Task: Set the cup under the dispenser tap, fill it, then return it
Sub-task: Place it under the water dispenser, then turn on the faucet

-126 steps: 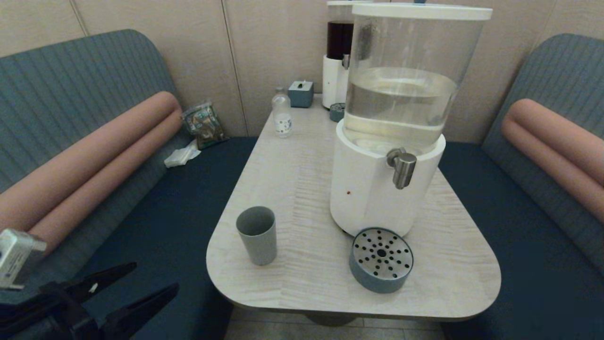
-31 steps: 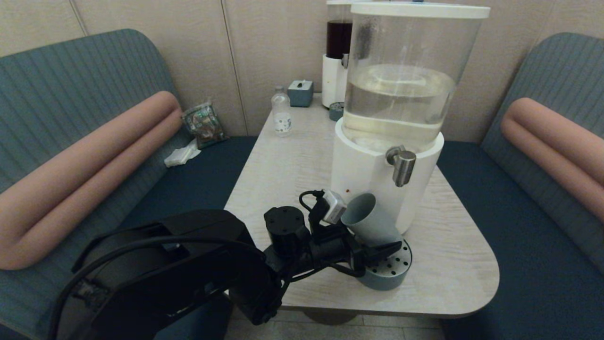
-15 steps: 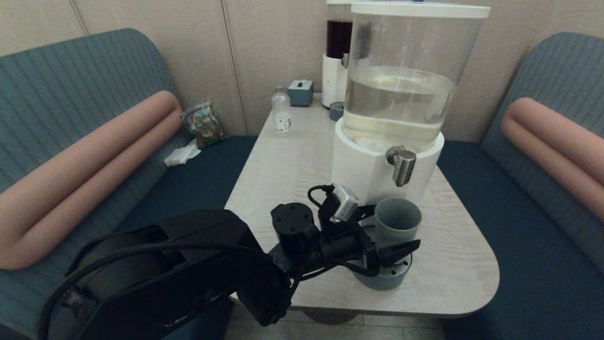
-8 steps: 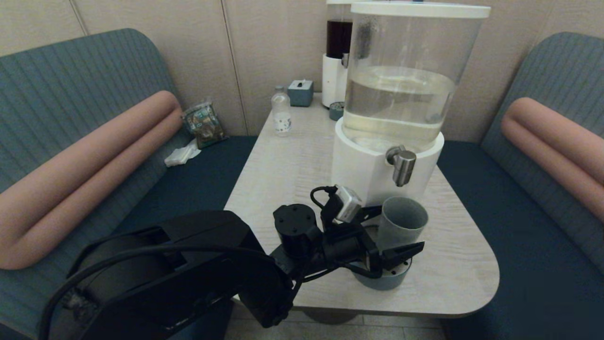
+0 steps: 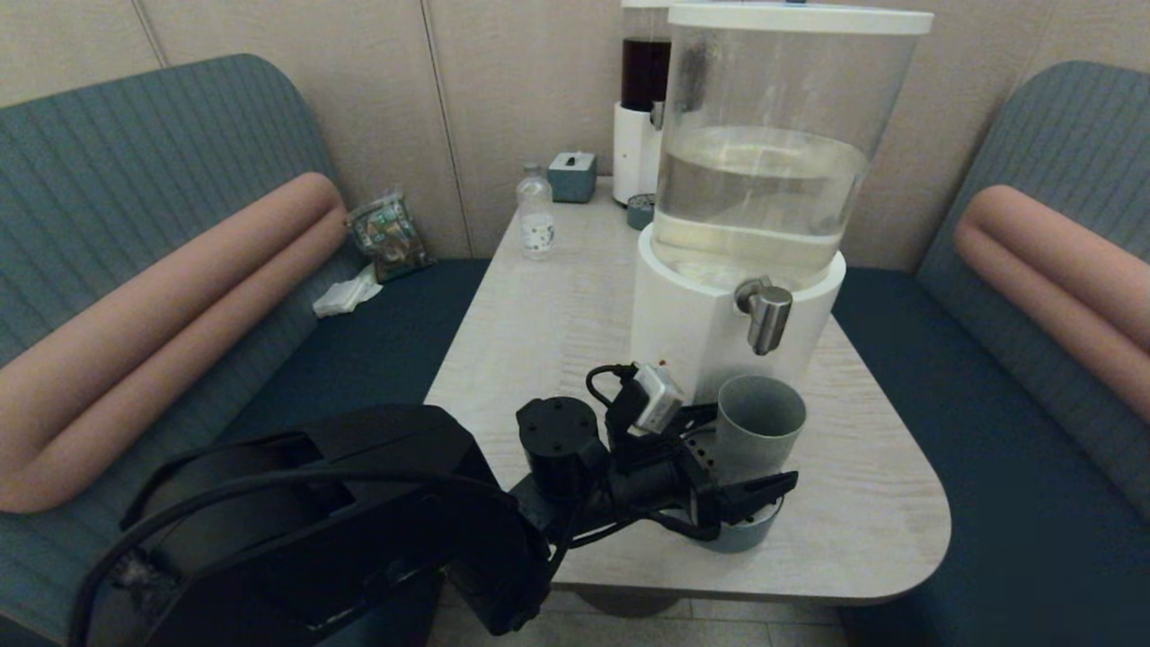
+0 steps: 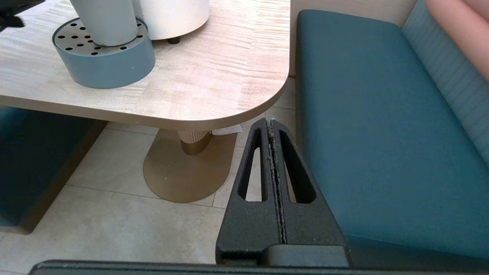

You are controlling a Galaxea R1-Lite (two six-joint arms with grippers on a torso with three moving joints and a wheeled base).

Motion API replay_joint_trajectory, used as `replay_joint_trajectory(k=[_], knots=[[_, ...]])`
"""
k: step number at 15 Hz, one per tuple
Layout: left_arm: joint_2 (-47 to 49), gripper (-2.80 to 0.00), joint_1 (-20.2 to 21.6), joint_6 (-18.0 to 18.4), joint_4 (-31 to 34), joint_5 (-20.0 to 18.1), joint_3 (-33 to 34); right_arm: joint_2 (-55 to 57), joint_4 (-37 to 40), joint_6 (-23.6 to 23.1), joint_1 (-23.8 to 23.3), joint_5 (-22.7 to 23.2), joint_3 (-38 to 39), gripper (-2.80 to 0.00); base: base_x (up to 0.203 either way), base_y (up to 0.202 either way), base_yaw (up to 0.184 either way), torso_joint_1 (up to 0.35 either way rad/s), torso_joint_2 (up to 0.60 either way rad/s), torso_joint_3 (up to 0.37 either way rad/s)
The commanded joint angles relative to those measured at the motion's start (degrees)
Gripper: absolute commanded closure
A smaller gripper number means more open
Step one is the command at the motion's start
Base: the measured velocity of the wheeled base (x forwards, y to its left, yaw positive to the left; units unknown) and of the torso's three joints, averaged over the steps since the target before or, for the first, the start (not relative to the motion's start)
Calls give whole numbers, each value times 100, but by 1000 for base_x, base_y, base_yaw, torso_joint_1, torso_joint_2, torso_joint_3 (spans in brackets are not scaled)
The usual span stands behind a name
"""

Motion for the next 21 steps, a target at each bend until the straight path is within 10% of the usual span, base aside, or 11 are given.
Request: replay_joint_trajectory(k=[1,18,19,21], knots=[[-137,-280,0,-8,-51,-16,158,-6,2,-2,0,3,0,0,0,0,0,0,0,0],[-1602,-280,521,13,-51,-11,2117,-15,2,6,0,-6,0,0,0,0,0,0,0,0],[-1954,0,673,15,-51,-7,2392,-15,2,6,0,-6,0,0,0,0,0,0,0,0],[-2819,0,1185,-10,-51,-1,2817,-15,2,6,0,-6,0,0,0,0,0,0,0,0]])
